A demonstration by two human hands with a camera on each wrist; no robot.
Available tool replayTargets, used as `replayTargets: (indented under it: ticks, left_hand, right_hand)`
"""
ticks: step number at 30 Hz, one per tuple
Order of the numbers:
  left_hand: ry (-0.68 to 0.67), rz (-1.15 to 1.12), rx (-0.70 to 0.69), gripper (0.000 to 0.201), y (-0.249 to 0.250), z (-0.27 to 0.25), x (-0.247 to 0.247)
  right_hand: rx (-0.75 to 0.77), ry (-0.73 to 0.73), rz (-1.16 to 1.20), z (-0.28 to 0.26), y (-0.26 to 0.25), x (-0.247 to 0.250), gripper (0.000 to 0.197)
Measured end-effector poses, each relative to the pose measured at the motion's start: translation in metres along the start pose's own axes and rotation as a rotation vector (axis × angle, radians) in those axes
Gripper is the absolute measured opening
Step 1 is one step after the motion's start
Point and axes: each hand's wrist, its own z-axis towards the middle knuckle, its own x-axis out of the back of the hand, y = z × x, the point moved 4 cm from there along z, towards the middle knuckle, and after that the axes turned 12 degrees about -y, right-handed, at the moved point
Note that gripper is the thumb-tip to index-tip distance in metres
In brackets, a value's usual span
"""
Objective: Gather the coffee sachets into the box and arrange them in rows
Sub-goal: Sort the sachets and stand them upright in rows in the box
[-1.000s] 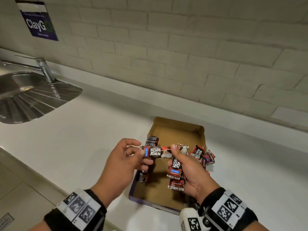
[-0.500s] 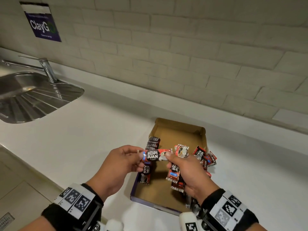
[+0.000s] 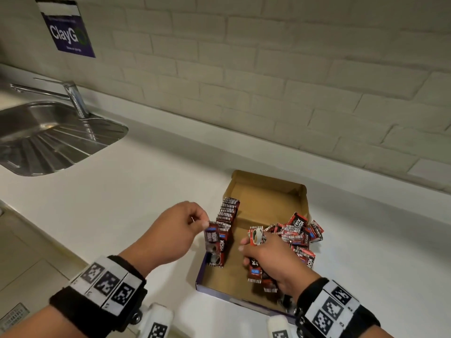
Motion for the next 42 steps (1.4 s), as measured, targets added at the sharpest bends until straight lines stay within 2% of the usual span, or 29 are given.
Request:
replayTargets:
  ticks: [3, 7, 13, 17, 27, 32, 34, 37, 40, 42]
  left_hand:
    - [-0.071, -0.005, 0.072, 0.012, -0.011, 0.006, -0.014]
    - [-0.118, 0.092, 0.072, 0.011, -0.014, 0.015, -0.031]
    - [-0.106, 0.146, 0.050, 0.005, -0.017, 0.027, -0.037]
    - [-0.089, 0.120, 0.032, 0.008, -0.021, 0.029, -0.036]
    - [-0.043, 0.062, 0.009, 0.024, -0.033, 0.028, -0.030]
    - [-0.029, 0.066, 0.073, 0.025, -0.042, 0.027, -0.031]
    - [-0.063, 0.081, 0.138, 0.028, -0.048, 0.028, -0.034]
    - [-0.172, 0.128, 0.214, 0.045, -0.056, 0.027, -0.043]
    - [-0.220, 0.174, 0.247, 0.056, -0.062, 0.023, -0.046]
    - [-0.164, 0.168, 0.228, 0.052, -0.060, 0.021, -0.040]
  right_hand:
    - [-0.066, -0.003, -0.066, 0.008, 0.011, -0.003, 0.004]
    - [-0.125, -0.046, -0.122, 0.017, 0.019, -0.016, 0.006]
    - [-0.237, -0.041, -0.139, 0.030, 0.023, -0.035, 0.012]
    - [-0.284, -0.027, -0.167, 0.036, 0.029, -0.044, 0.007]
    - [-0.286, 0.000, -0.135, 0.039, 0.030, -0.040, 0.013]
    - [-0.270, -0.018, -0.130, 0.039, 0.032, -0.038, 0.011]
    - [-0.257, -0.028, -0.136, 0.039, 0.032, -0.037, 0.010]
    - [-0.233, -0.057, -0.128, 0.036, 0.031, -0.034, 0.005]
    - [-0.215, -0.080, -0.013, 0.031, 0.028, -0.028, 0.007]
    - [-0.174, -0.083, 0.176, 0.026, 0.023, -0.019, 0.008]
